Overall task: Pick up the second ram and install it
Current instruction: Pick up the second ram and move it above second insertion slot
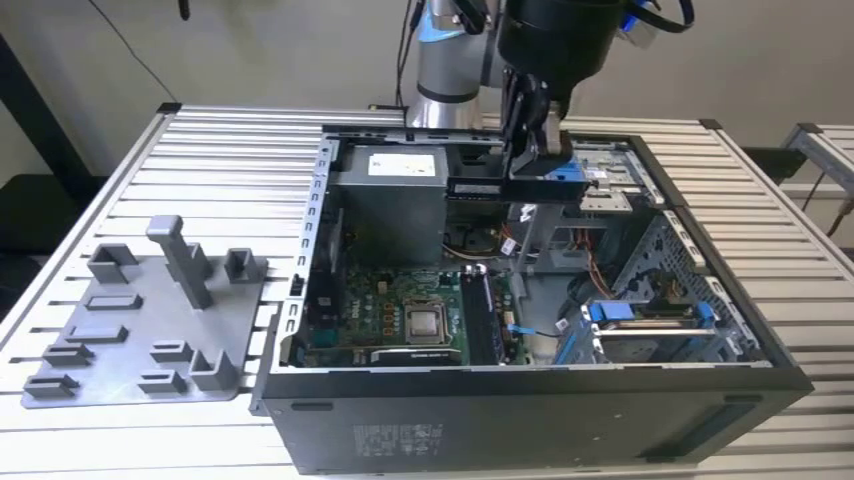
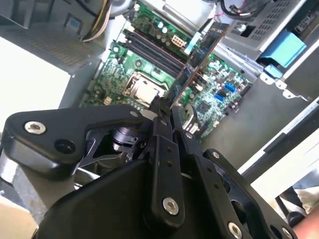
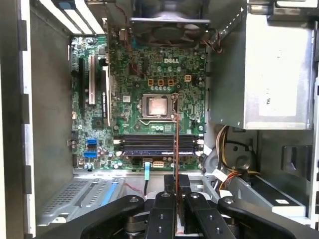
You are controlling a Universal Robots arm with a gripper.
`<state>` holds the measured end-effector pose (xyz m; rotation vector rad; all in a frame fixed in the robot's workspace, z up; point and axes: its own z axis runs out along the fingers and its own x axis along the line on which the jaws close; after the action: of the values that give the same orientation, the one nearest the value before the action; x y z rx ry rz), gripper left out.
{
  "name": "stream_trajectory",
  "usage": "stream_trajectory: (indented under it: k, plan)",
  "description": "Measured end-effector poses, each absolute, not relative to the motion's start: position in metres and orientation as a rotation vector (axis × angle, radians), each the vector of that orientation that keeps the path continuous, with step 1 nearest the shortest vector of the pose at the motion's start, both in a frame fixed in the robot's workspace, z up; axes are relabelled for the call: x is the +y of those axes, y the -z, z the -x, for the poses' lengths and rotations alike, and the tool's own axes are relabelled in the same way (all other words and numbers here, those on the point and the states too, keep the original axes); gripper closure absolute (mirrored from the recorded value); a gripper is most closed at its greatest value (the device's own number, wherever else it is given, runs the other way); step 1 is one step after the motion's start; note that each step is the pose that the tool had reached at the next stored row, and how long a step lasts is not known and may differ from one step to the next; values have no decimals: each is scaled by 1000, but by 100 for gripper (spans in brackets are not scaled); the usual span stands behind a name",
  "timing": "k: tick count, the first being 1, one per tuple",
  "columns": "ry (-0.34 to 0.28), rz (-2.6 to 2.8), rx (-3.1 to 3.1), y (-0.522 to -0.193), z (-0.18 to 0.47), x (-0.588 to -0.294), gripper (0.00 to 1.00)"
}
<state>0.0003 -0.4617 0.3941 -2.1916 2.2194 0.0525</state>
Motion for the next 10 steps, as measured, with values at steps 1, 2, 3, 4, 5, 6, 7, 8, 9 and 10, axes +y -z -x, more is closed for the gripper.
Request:
stream_trajectory:
  k: [1, 2, 3, 4, 5, 6, 7, 8, 9, 10]
  plan:
    - [-47, 2188, 2215, -394, 0, -461, 86]
    - [-43, 2182, 2209, -394, 0, -461, 86]
    - [-45, 2176, 2203, -394, 0, -461, 86]
    - [-49, 2174, 2200, -394, 0, -461, 86]
    - [-53, 2172, 2199, -394, 0, -461, 86]
    - [-56, 2170, 2197, -394, 0, -461, 86]
    - [-59, 2169, 2196, -394, 0, -461, 86]
    - [-60, 2168, 2196, -394, 0, -461, 86]
    - [-60, 2167, 2196, -394, 0, -461, 86]
    - [-60, 2166, 2197, -394, 0, -461, 86]
